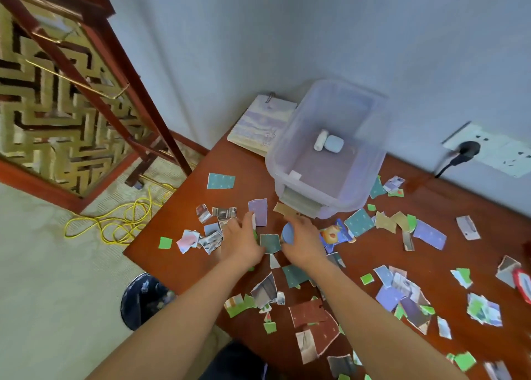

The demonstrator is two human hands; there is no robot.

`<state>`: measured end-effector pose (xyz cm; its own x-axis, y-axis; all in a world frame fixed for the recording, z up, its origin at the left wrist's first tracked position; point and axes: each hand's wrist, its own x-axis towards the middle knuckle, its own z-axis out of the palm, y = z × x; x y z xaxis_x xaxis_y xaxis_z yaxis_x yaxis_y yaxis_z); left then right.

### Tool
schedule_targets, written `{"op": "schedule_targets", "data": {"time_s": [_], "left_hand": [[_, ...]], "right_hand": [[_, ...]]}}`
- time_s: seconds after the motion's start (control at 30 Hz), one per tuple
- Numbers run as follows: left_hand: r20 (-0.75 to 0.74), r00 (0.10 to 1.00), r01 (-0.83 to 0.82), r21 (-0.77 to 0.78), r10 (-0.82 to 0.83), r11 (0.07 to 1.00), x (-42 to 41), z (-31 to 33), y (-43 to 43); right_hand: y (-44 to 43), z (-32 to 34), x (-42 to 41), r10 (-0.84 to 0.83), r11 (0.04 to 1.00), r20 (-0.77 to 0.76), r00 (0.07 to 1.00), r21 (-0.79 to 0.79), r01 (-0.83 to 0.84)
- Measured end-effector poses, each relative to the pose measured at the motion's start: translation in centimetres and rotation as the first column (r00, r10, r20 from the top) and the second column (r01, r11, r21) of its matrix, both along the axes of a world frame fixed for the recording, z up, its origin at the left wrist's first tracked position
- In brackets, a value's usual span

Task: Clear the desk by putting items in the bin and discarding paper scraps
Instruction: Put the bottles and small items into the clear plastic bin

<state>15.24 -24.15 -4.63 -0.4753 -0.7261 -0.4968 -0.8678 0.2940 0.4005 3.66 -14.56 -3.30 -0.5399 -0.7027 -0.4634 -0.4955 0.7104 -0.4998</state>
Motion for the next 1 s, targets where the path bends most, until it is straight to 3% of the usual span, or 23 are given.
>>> {"op": "schedule_targets", "data": {"time_s": [0.27, 0.33, 0.4, 0.43, 0.5, 0.57, 0.67, 0.77, 0.87, 1.0], "left_hand": [[0.011, 1.000, 0.016, 0.050, -0.016, 0.999, -0.2, -0.7, -0.1], [-0.071, 0.996, -0.054, 0.102, 0.062, 0.993, -0.4, -0.4, -0.3], [-0.202, 0.943, -0.209, 0.251, 0.263, 0.945, -0.8, 0.2, -0.4], [-0.251, 0.888, -0.292, 0.341, 0.386, 0.893, -0.9, 0.8, -0.5], [-0.262, 0.772, -0.414, 0.483, 0.578, 0.772, -1.2, 2.1, -0.3], [-0.291, 0.704, -0.462, 0.506, 0.648, 0.728, -1.3, 3.7, 0.0], [-0.377, 0.608, -0.490, 0.514, 0.699, 0.704, -1.4, 6.0, 0.5], [-0.475, 0.496, -0.482, 0.546, 0.727, 0.685, -1.3, 8.7, 0.8], [-0.595, 0.457, -0.447, 0.489, 0.661, 0.749, -1.8, 11.5, 0.6], [-0.709, 0.448, -0.325, 0.438, 0.544, 0.838, -4.4, 15.5, -0.1]], "right_hand": [[-0.4, -1.0, -0.1, 0.026, 0.997, -0.053, 0.998, 0.079, -0.022], [-0.5, -1.0, 0.1, 0.002, 0.998, -0.026, 1.000, 0.058, -0.001], [-0.8, -0.1, 0.5, -0.153, 0.988, 0.144, 0.978, 0.012, 0.153], [-1.0, 0.9, 0.7, -0.276, 0.957, 0.291, 0.916, 0.000, 0.288], [-1.2, 2.7, 1.1, -0.457, 0.846, 0.601, 0.655, 0.067, 0.529], [-1.2, 4.3, 1.6, -0.451, 0.791, 0.776, 0.440, 0.120, 0.600], [-1.1, 6.5, 1.9, -0.362, 0.772, 0.877, 0.314, 0.093, 0.629], [-1.0, 9.1, 1.5, -0.263, 0.791, 0.915, 0.305, 0.023, 0.611], [-0.7, 11.6, 0.4, -0.210, 0.783, 0.927, 0.311, -0.031, 0.621], [-0.8, 14.3, -2.6, -0.195, 0.756, 0.882, 0.430, -0.144, 0.638]]}}
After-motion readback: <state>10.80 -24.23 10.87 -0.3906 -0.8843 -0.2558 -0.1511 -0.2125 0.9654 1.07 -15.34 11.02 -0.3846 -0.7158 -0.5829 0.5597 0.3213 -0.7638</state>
